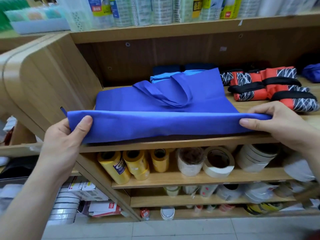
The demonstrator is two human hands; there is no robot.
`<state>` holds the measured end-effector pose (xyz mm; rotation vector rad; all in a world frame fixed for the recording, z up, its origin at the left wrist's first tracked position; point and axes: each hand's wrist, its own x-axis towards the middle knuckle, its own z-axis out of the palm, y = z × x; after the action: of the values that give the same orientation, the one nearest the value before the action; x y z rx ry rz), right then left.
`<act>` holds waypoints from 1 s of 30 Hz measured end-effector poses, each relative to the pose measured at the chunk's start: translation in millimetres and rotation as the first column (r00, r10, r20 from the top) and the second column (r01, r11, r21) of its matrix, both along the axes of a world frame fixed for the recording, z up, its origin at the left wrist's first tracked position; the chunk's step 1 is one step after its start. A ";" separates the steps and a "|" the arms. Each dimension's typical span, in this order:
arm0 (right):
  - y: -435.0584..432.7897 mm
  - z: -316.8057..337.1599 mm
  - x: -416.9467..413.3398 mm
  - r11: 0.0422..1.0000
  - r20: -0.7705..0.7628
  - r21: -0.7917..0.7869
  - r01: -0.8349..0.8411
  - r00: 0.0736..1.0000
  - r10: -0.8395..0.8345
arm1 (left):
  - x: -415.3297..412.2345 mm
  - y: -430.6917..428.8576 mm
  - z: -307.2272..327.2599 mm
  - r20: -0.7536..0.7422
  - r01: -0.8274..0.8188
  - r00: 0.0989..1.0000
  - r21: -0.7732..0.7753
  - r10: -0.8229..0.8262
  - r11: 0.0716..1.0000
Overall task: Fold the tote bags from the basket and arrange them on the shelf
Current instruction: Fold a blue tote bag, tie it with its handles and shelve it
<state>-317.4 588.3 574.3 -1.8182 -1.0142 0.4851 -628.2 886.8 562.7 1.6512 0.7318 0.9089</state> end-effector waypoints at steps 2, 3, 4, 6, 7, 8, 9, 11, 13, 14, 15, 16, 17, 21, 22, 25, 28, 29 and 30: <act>3.4 5.9 0.2 1.000 -0.014 -0.030 0.003 1.000 -0.003 | 8.1 -4.1 3.5 -0.020 -0.070 0.997 0.003 0.070 0.998; 6.2 8.5 1.8 0.999 -0.007 -0.042 0.014 1.000 -0.014 | 12.1 -4.8 3.9 -0.020 -0.116 0.993 0.020 0.116 0.993; 10.5 9.7 4.2 0.997 0.016 -0.060 0.046 0.999 -0.045 | 15.8 -5.1 3.5 -0.027 -0.167 0.985 0.038 0.168 0.985; 21.8 8.2 10.6 0.984 0.100 -0.074 0.163 0.983 -0.155 | 22.0 1.3 -0.5 -0.072 -0.240 0.966 0.086 0.246 0.967; 28.2 5.9 13.6 0.974 0.130 -0.072 0.216 0.970 -0.206 | 25.4 3.9 -1.1 -0.115 -0.261 0.955 0.109 0.273 0.959; 34.5 3.7 15.7 0.959 0.153 -0.091 0.267 0.956 -0.252 | 28.4 6.2 -1.4 -0.173 -0.275 0.939 0.145 0.298 0.951; 39.9 0.8 18.0 0.942 0.189 -0.130 0.308 0.941 -0.281 | 30.8 6.7 -1.0 -0.228 -0.276 0.920 0.207 0.320 0.939; 48.1 -5.5 20.4 0.897 0.326 -0.217 0.385 0.895 -0.305 | 35.0 4.4 2.4 -0.346 -0.239 0.861 0.370 0.372 0.898; 52.0 -9.2 16.8 0.850 0.474 -0.256 0.461 0.826 -0.305 | 39.4 1.9 3.7 -0.436 -0.189 0.780 0.520 0.449 0.833; 52.8 -9.7 13.5 0.826 0.546 -0.259 0.500 0.781 -0.301 | 41.2 1.5 3.4 -0.481 -0.153 0.732 0.575 0.483 0.804; 53.3 -9.8 10.7 0.806 0.622 -0.254 0.535 0.728 -0.287 | 43.0 2.8 1.3 -0.520 -0.112 0.679 0.625 0.519 0.773; 53.9 -9.7 8.2 0.789 0.694 -0.243 0.565 0.670 -0.266 | 44.5 3.3 0.0 -0.552 -0.073 0.620 0.667 0.557 0.742; 54.7 -11.0 7.0 0.780 0.756 -0.223 0.585 0.608 -0.240 | 45.5 4.8 -1.6 -0.570 -0.043 0.567 0.701 0.595 0.712; 60.8 -15.2 8.5 0.820 0.863 -0.208 0.533 0.494 -0.103 | 50.1 9.8 -8.0 -0.492 0.075 0.612 0.815 0.619 0.574; 61.5 -14.9 10.8 0.835 0.842 -0.226 0.501 0.532 -0.091 | 51.3 12.5 -7.7 -0.487 0.114 0.656 0.819 0.576 0.563; 57.5 -15.9 20.8 0.904 0.756 -0.222 0.365 0.650 -0.077 | 53.6 24.4 -6.2 -0.622 0.282 0.693 0.700 0.366 0.656; 51.4 -18.8 22.4 0.955 0.651 -0.228 0.192 0.759 0.002 | 54.8 30.3 -6.4 -0.671 0.354 0.689 0.639 0.272 0.683; 51.0 -19.6 22.4 0.964 0.609 -0.216 0.155 0.793 0.009 | 56.5 30.9 -6.6 -0.691 0.365 0.672 0.622 0.266 0.693; 51.4 -19.9 22.4 0.971 0.581 -0.199 0.135 0.814 0.006 | 58.7 30.5 -5.9 -0.717 0.379 0.639 0.609 0.279 0.697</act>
<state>-295.0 639.7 554.3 -2.2753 -1.3357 -0.0163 -569.6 917.2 556.8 2.8756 0.9364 0.3698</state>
